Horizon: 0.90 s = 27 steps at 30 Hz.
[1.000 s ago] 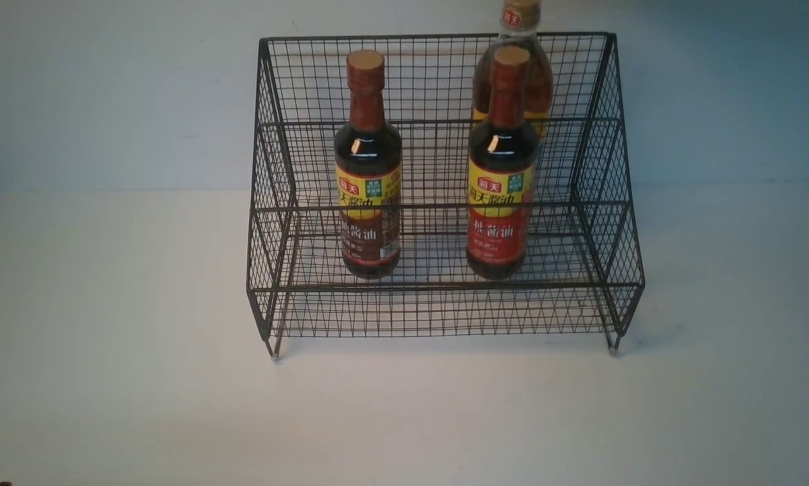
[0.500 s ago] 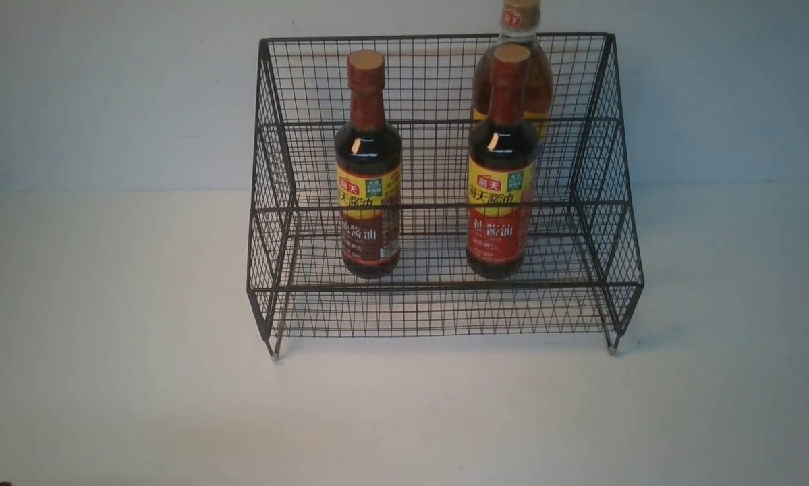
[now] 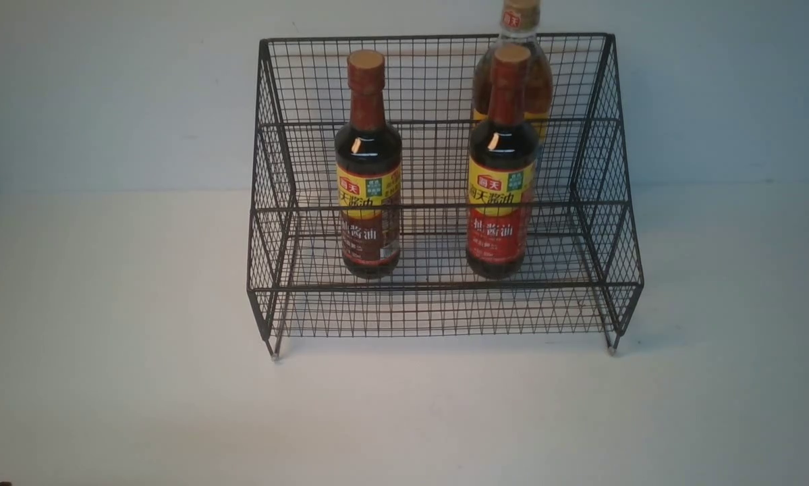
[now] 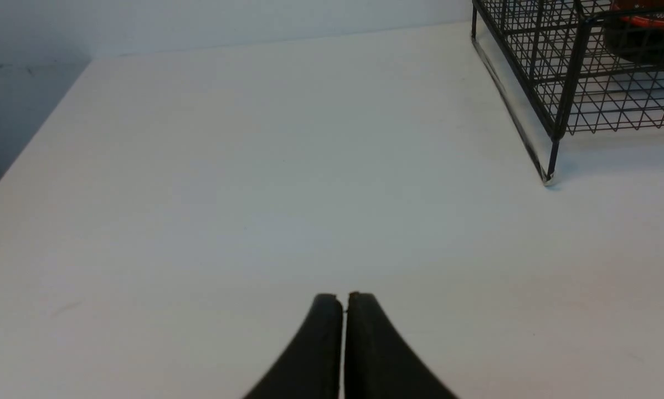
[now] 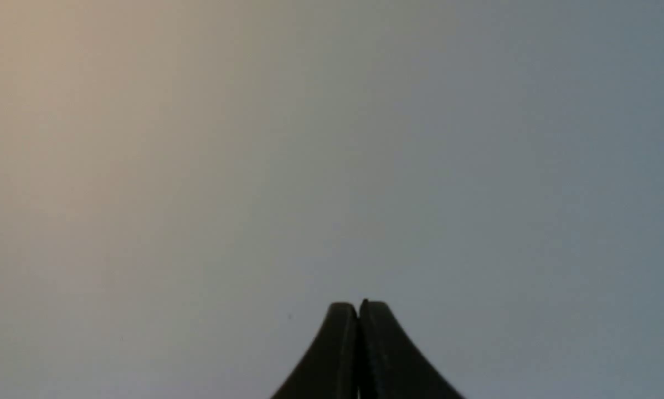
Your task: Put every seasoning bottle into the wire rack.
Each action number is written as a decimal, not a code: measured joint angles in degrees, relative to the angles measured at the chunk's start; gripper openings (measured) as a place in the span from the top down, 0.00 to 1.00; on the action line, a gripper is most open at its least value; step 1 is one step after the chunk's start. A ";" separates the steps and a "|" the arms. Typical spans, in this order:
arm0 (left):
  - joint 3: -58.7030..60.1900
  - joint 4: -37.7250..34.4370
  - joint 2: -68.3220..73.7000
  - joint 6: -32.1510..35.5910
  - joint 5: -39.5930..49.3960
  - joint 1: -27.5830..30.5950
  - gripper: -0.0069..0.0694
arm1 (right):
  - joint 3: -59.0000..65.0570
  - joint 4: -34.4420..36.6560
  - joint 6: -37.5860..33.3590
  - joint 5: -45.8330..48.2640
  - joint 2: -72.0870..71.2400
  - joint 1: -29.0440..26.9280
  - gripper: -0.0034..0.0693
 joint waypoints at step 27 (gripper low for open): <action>0.00 0.00 0.00 0.00 0.00 0.06 0.92 | 36.12 11.20 -8.10 -3.96 -13.49 0.00 0.97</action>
